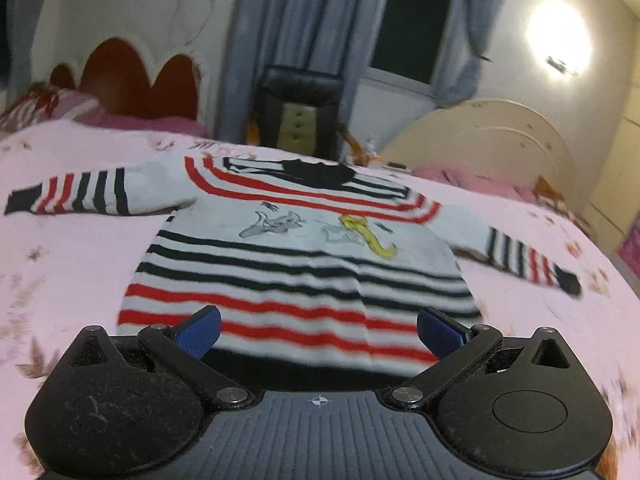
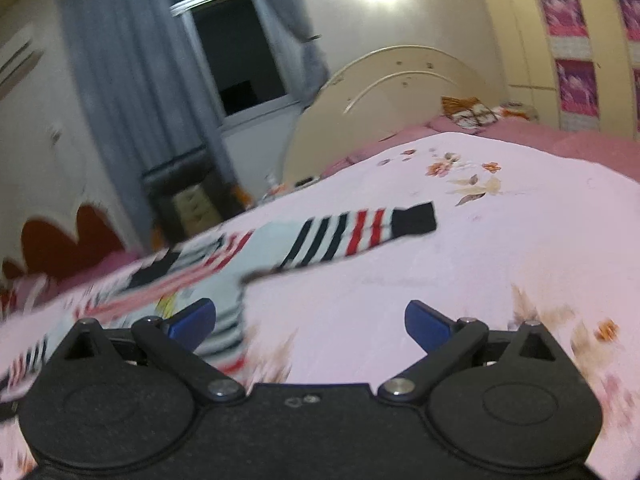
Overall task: Fold small clothes
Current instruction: 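Move the right gripper to the black sleeve cuff and grasp it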
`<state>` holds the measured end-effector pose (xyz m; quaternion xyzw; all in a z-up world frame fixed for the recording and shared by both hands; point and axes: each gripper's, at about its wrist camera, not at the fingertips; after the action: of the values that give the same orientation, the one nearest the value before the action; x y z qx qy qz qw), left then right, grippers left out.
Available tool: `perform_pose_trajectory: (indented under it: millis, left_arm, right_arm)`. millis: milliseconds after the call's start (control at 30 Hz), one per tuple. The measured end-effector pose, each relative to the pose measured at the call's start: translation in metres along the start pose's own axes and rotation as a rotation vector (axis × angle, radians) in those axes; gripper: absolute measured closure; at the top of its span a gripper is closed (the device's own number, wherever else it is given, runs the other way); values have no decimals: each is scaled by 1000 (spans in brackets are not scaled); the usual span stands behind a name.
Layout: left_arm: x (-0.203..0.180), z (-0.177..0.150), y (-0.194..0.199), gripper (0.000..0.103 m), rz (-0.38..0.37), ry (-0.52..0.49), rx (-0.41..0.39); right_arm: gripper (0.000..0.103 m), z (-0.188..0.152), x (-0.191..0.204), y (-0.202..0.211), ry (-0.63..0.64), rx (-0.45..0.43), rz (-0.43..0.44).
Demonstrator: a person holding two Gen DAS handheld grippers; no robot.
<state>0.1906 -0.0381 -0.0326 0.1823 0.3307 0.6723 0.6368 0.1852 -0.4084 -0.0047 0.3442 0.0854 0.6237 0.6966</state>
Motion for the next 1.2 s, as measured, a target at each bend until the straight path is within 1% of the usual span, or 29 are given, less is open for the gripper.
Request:
perform_pose_trajectory:
  millis: [33,67,100,133,167,200,233,267,300,367,400,467,533,567,633,733,767,833,867,900,933,967,1033,1067,1133,1167,1200]
  left_arm:
    - [-3,6,-12,0,16,7,11]
    - [-5,10,-23,0,19,5,29]
    - [-8,15,-34,0,17,6,47]
    - [-11,20,-44,0,24,13,57]
    - [-13,24,-52,0,35,22,52]
    - [-15,28,-59,0,48,22,44]
    - [-19,31,-65,0,70,17,40]
    - [-22,35,-72,0,93,11,39]
    - [-23,39,-77,0,107,10,43]
    - [-23,46,-89,0,101,39,94]
    - [-21,48,-95,0,87,63,115]
    - [-16,51,-104,0,50,109,144]
    - [-15,51,-110,0,42,122,145]
    - [-15,52,-113,0,50,118,143]
    - [-17,53,-120,0,76,104,149]
    - [-17,56,-128,0,89,97,163]
    - [-18,57,-132,0,88,89,175]
    - [-17,59,-139,0,85,76,210]
    - [-16,59,-144,0,93,66,236]
    - [-15,59,-149,0,87,51,266]
    - [-14,59,-153,0,82,43,288]
    - [-11,59,-155,0,91,44,292]
    - [-3,61,-153,0,102,59,261]
    - [1,63,-152,0,105,65,250]
    - [11,65,-152,0,100,81,251]
    - [17,66,-153,0,82,90,255]
    - [22,67,-154,0,71,93,255]
  right_arm:
    - [10,11,-10,-16,-20,-8,9]
    - [46,18,-18,-29,-33,-16,10]
    - [71,30,-27,-51,-52,-3,-6]
    - [68,39,-36,-69,-79,12,-12]
    - [61,47,-46,-86,-113,16,1]
    - [61,55,-58,-107,-152,14,6]
    - [58,60,-67,-124,-178,19,-1]
    - [48,64,-78,-143,-215,25,-4]
    - [41,67,-89,-160,-261,30,0]
    - [42,70,-114,-194,-369,58,21]
    - [44,69,-127,-212,-431,74,26]
    - [47,66,-143,-235,-510,91,39]
    - [52,62,-157,-253,-581,107,48]
    - [57,62,-160,-259,-599,103,54]
    - [60,63,-162,-266,-598,89,56]
    - [66,66,-157,-271,-558,85,37]
    - [70,66,-157,-272,-561,81,36]
    - [83,68,-161,-275,-585,78,28]
    - [94,67,-163,-276,-599,81,20]
    - [98,67,-167,-277,-609,81,22]
    - [99,66,-169,-278,-611,76,30]
    - [99,66,-172,-277,-604,72,32]
    - [97,70,-168,-276,-588,83,23]
    - [93,72,-168,-276,-587,88,29]
    - [91,76,-173,-279,-614,97,46]
    - [92,77,-175,-280,-627,99,50]
    - [99,78,-175,-280,-632,106,38]
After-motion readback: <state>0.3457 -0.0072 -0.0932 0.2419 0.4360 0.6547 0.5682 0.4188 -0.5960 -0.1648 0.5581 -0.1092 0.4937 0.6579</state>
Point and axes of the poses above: each gripper's, at about its wrist camera, not at the fingertips, and y roughly against the way its jaws point, x to its left, z to its top, and after that the axes turned 8 degrees about x, right-handed
